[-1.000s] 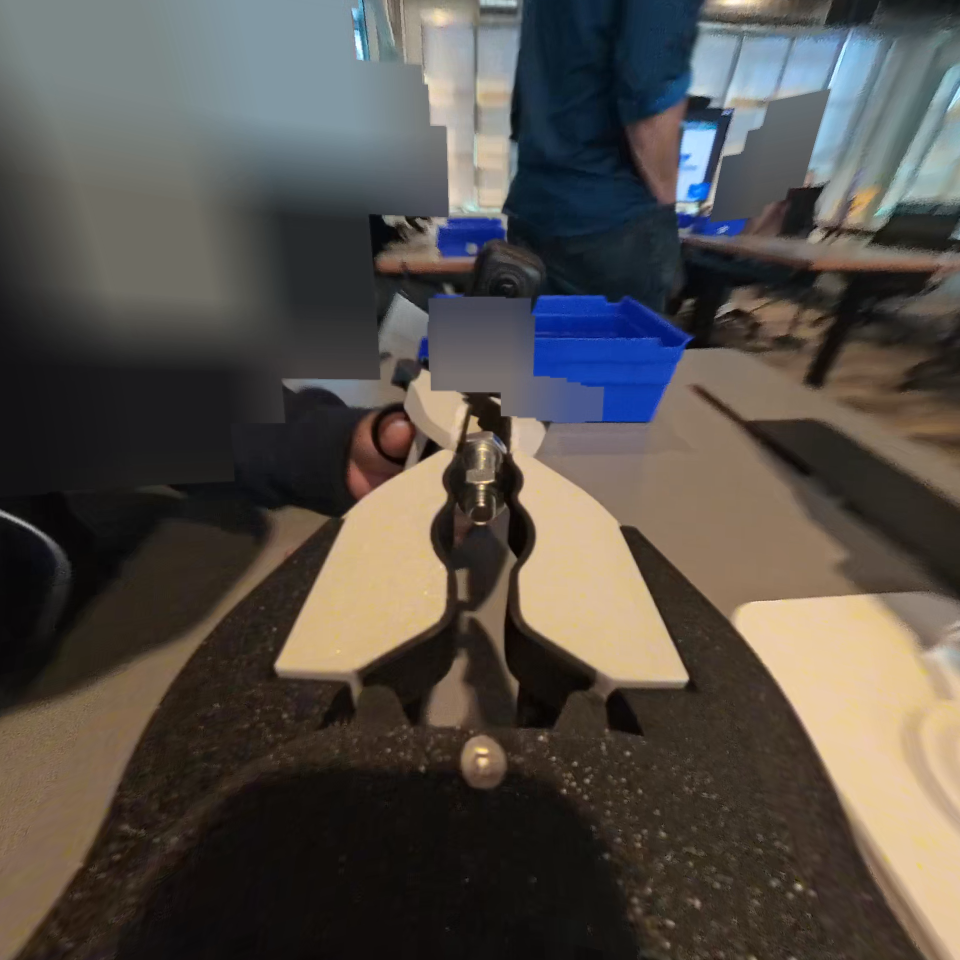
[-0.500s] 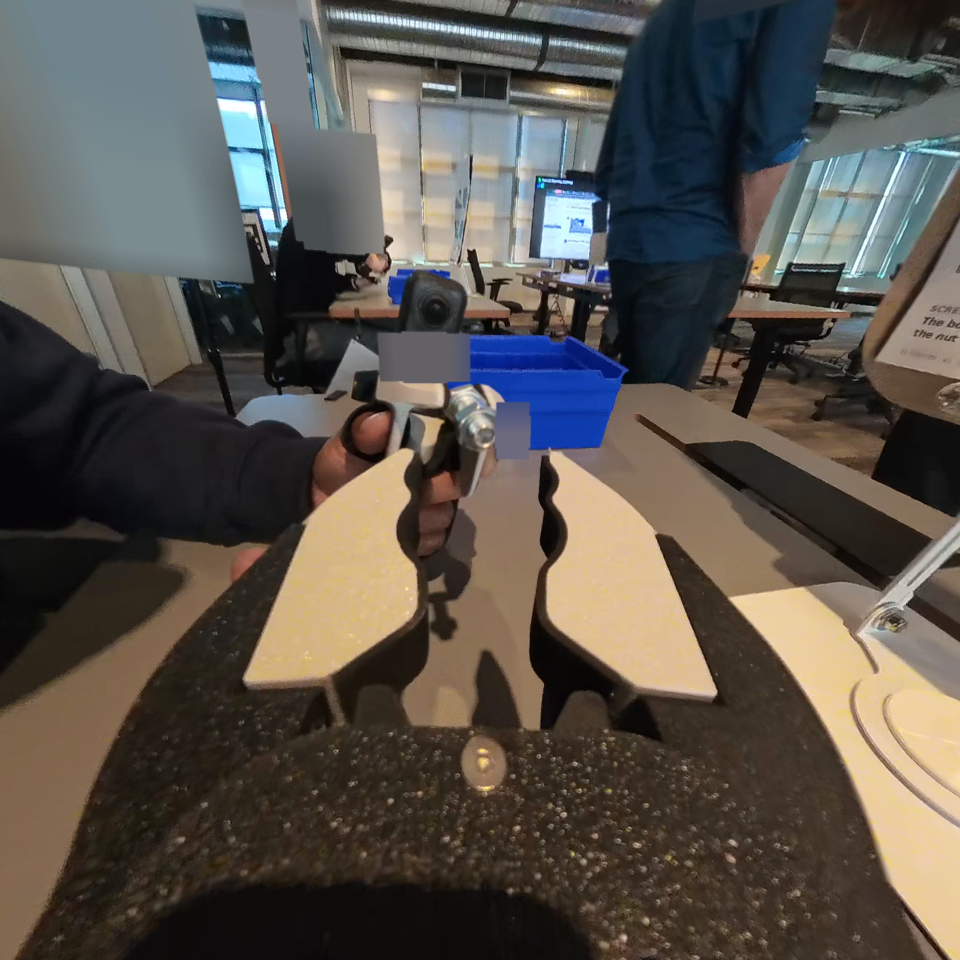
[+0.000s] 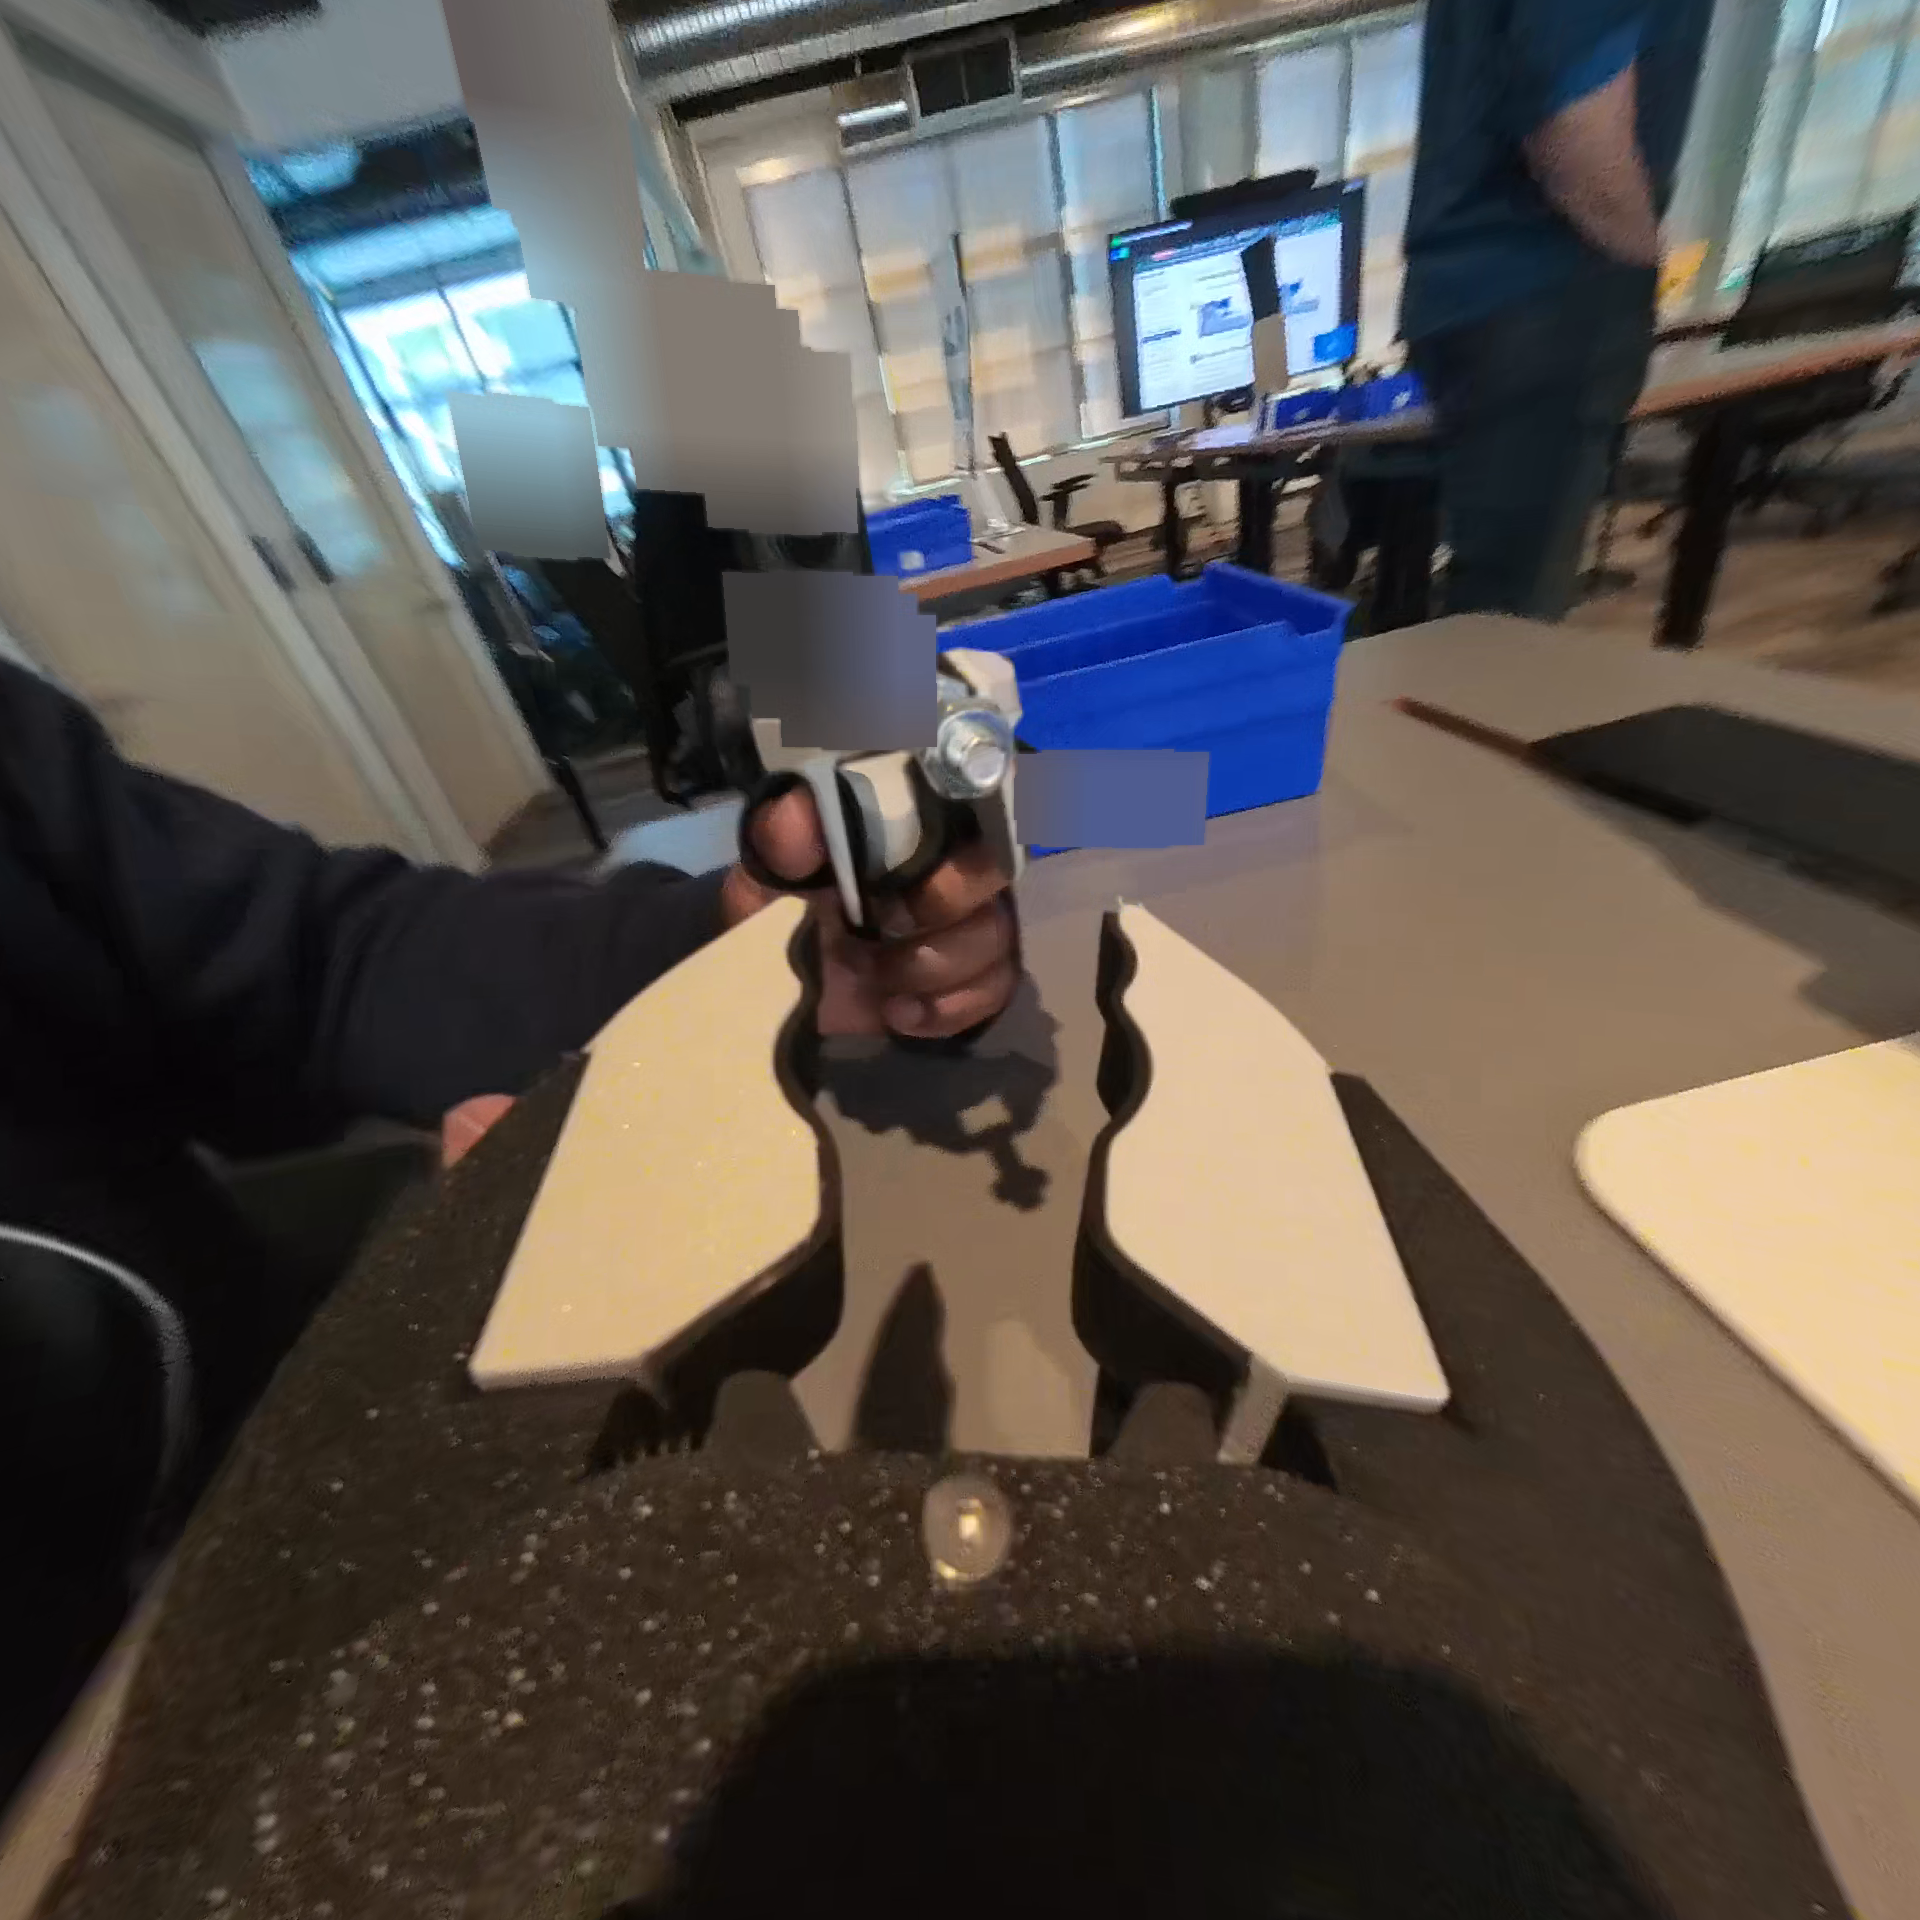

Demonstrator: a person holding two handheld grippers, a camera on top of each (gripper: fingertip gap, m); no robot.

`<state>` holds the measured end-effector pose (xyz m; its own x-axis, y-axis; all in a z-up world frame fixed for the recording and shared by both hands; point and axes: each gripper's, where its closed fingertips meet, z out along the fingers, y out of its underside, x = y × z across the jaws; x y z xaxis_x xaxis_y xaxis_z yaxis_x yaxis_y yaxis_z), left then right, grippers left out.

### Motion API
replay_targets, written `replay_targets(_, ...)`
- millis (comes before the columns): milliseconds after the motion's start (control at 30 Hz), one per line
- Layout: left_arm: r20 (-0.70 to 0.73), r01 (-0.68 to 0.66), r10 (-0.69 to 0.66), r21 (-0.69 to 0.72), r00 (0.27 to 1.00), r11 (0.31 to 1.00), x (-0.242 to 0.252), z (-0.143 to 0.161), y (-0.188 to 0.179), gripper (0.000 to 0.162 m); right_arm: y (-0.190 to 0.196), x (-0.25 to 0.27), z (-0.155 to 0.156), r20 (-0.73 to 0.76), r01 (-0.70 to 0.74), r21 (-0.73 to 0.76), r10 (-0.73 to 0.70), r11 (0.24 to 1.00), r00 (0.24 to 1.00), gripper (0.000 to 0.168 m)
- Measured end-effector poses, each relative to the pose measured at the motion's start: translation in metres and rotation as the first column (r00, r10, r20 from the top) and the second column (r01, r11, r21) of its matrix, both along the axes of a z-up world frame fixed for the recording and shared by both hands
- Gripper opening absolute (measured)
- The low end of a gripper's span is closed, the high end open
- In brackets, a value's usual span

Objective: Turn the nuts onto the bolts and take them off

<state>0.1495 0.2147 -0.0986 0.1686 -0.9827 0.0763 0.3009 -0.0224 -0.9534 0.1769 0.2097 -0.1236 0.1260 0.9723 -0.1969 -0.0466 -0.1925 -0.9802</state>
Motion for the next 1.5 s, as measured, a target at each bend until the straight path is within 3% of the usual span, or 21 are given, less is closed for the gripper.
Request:
replay_targets(133,-0.050,-0.021,0.025,0.081,0.998,0.997,0.000,0.001,-0.004,0.016,-0.005,-0.008,0.018,-0.148,-0.199,-0.326,0.158,0.924,0.976,0.055)
replay_targets(233,-0.066,-0.009,0.017,0.116,0.998,0.993,0.005,0.001,-0.010,0.016,-0.009,-0.012,0.019,-0.209,-0.286,-0.459,0.211,0.841,0.955,0.061)
replay_targets(500,-0.112,0.027,-0.010,0.160,0.994,0.987,0.015,-0.003,-0.020,0.016,-0.008,-0.013,0.015,-0.241,-0.310,-0.519,0.211,0.797,0.947,0.061)
replay_targets(567,-0.127,0.029,-0.007,0.168,0.992,0.985,0.017,-0.005,-0.021,0.016,-0.010,-0.013,0.015,-0.243,-0.320,-0.513,0.223,0.797,0.944,0.050)
replay_targets(667,-0.122,0.037,-0.019,0.147,0.992,0.988,0.018,-0.005,-0.021,0.016,-0.015,-0.013,0.017,-0.225,-0.324,-0.435,0.247,0.840,0.943,0.017)
replay_targets(800,-0.069,0.108,-0.106,0.036,0.992,0.993,0.018,-0.004,-0.021,0.016,-0.017,-0.012,0.018,-0.129,-0.254,-0.244,0.228,0.936,0.965,0.017)
replay_targets(900,-0.006,0.206,-0.209,-0.132,0.978,0.970,0.020,-0.008,-0.018,0.016,-0.013,-0.009,0.012,-0.002,-0.158,0.021,0.158,0.987,0.987,0.017)
replay_targets(1033,0.091,0.306,-0.292,-0.316,0.952,0.898,0.023,-0.018,-0.012,0.016,-0.005,-0.006,0.002,0.153,-0.046,0.408,-0.018,0.912,0.988,0.017)
replay_targets(1100,0.114,0.309,-0.287,-0.336,0.951,0.890,0.023,-0.019,-0.010,0.016,-0.002,-0.005,0.001,0.175,-0.013,0.479,-0.081,0.878,0.981,0.017)
replay_targets(1200,0.113,0.270,-0.247,-0.288,0.962,0.919,0.020,-0.013,-0.008,0.016,-0.001,-0.005,0.006,0.117,0.009,0.344,-0.052,0.939,0.992,0.043)
replay_targets(1300,0.053,0.171,-0.164,-0.182,0.985,0.968,0.016,-0.008,-0.007,0.017,0.000,-0.004,0.017,-0.021,-0.067,0.006,0.067,0.998,0.998,0.052)
replay_targets(1400,-0.020,0.086,-0.088,-0.059,0.996,0.995,0.015,-0.005,-0.009,0.016,0.001,-0.004,0.022,-0.153,-0.194,-0.280,0.156,0.940,0.976,0.050)
replay_targets(1500,-0.035,0.060,-0.060,-0.001,0.998,0.998,0.015,-0.002,-0.012,0.016,0.000,-0.005,0.018,-0.201,-0.244,-0.391,0.176,0.888,0.964,0.046)
